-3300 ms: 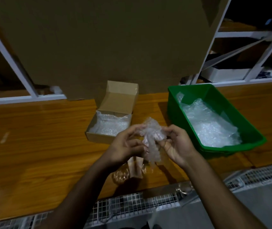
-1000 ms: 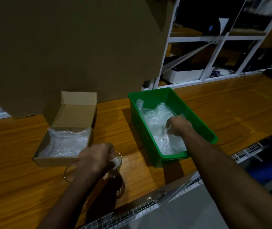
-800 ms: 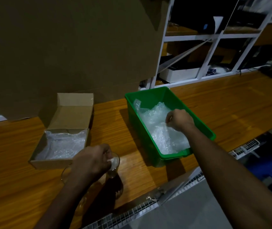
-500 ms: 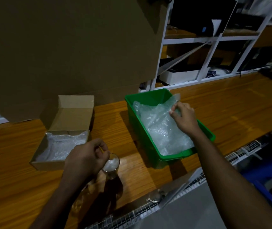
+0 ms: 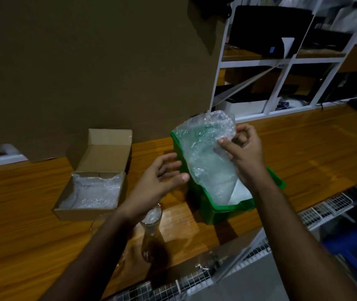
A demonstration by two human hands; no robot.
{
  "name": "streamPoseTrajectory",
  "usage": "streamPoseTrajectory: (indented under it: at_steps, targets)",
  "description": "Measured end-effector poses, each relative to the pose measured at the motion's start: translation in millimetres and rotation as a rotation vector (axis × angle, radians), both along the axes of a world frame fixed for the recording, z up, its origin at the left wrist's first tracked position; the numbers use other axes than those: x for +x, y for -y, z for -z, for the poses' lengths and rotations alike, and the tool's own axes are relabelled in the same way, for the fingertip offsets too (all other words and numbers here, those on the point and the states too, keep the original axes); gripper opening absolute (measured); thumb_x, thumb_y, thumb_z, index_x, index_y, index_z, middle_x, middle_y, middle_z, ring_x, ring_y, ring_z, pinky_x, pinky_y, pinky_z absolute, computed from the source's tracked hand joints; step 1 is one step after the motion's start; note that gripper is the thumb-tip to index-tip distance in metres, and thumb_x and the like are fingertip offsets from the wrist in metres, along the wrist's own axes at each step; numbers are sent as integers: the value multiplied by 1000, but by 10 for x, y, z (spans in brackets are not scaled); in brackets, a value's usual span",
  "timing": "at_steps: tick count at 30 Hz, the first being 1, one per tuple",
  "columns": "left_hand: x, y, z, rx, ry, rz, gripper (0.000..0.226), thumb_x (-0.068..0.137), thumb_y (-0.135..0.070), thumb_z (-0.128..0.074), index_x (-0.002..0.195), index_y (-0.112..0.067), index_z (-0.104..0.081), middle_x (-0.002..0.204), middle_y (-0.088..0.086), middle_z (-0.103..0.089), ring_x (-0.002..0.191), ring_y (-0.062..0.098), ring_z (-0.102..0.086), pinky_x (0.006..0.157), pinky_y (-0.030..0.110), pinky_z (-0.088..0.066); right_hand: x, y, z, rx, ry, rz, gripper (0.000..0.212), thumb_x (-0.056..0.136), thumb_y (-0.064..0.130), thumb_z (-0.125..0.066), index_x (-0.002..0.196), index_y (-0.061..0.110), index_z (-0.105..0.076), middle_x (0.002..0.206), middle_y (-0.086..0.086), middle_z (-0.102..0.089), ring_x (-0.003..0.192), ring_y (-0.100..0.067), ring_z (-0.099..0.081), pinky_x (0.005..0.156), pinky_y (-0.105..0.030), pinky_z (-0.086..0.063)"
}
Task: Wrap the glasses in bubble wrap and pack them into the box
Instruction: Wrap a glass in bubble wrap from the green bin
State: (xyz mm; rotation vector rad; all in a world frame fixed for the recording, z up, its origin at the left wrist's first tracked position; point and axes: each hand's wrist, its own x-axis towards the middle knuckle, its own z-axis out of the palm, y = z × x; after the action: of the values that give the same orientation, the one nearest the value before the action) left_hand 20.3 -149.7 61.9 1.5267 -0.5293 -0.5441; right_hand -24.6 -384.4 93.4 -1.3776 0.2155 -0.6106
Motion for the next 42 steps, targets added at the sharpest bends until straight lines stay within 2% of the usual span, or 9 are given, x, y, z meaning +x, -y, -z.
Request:
streamPoseTrajectory:
  at_steps: [9, 15, 17, 20, 23, 27, 34, 39, 42]
  targets:
    - [141, 249, -74, -139, -90, -133, 26, 97, -14, -61, 123, -12, -65, 114, 6, -74, 106, 21, -70, 79, 27, -57, 71, -287, -81, -57, -148, -85, 42, 92, 14, -68, 129, 16, -48, 116, -19, -68, 110, -32, -66, 102, -61, -47]
    - [386, -173, -122, -479, -394, -283, 21, 103, -14, -47, 123, -8, -54, 109, 12, -69, 90, 21, -70, 68, 29, -57, -69, -135, -57, -740, -546, -364, 80, 80, 41, -79, 148, 32, -38, 136, 6, -50, 120, -16, -52, 97, -36, -48]
    - [447, -348, -109, -533, -389, -367, 21, 103, -13, -48, 123, -7, -50, 103, 11, -66, 78, 16, -66, 58, 24, -50, -26, -264, -8, -965, -547, -402, 73, 82, 34, -80, 146, 31, -43, 134, 3, -53, 120, -16, -53, 94, -32, -46]
    - [505, -667, -64, -493, -324, -500, 24, 102, -9, -49, 126, -8, -52, 112, 15, -66, 91, 24, -67, 79, 36, -52, 56, -555, 30, -1092, -363, -354, 47, 88, 20, -75, 131, 26, -58, 119, 11, -61, 110, -10, -59, 83, -20, -44]
    - [422, -988, -21, -314, -129, -586, 44, 100, 0, -51, 134, -26, -43, 123, 9, -64, 104, 31, -69, 88, 55, -56, 144, -830, 93, -929, -229, -412, 43, 91, 13, -71, 128, 33, -60, 122, 18, -63, 113, -4, -60, 86, -11, -47]
    - [230, -1287, 32, -68, 13, -469, 36, 99, -4, -50, 127, -25, -60, 115, 24, -66, 98, 41, -62, 82, 59, -49, 267, -1266, 203, -507, -56, -567, 37, 95, -1, -59, 121, 25, -65, 120, 5, -69, 115, -15, -65, 90, -35, -57]
    - [54, -1528, 80, 305, 214, -388, 35, 90, -17, -65, 124, -22, -59, 140, -5, -46, 124, 18, -51, 99, 35, -49, 365, -1761, 336, 441, -227, -914, 56, 88, -17, -31, 139, -1, -50, 134, -23, -59, 122, -35, -60, 100, -42, -52]
    - [10, -1681, 206, 329, 345, -564, 26, 89, -33, -73, 109, -16, -70, 125, -4, -58, 115, 16, -59, 95, 47, -55, 361, -1936, 414, -29, -260, -881, 46, 90, -9, -61, 132, 10, -61, 137, -10, -59, 118, -25, -64, 98, -41, -55]
    - [-41, -1714, 227, 143, 190, -553, 16, 95, -20, -66, 109, -12, -70, 104, 5, -74, 94, 24, -72, 83, 58, -58, 412, -1968, 536, -586, -206, -625, 35, 84, 15, -78, 117, 25, -69, 128, 0, -50, 116, -11, -54, 93, -18, -51]
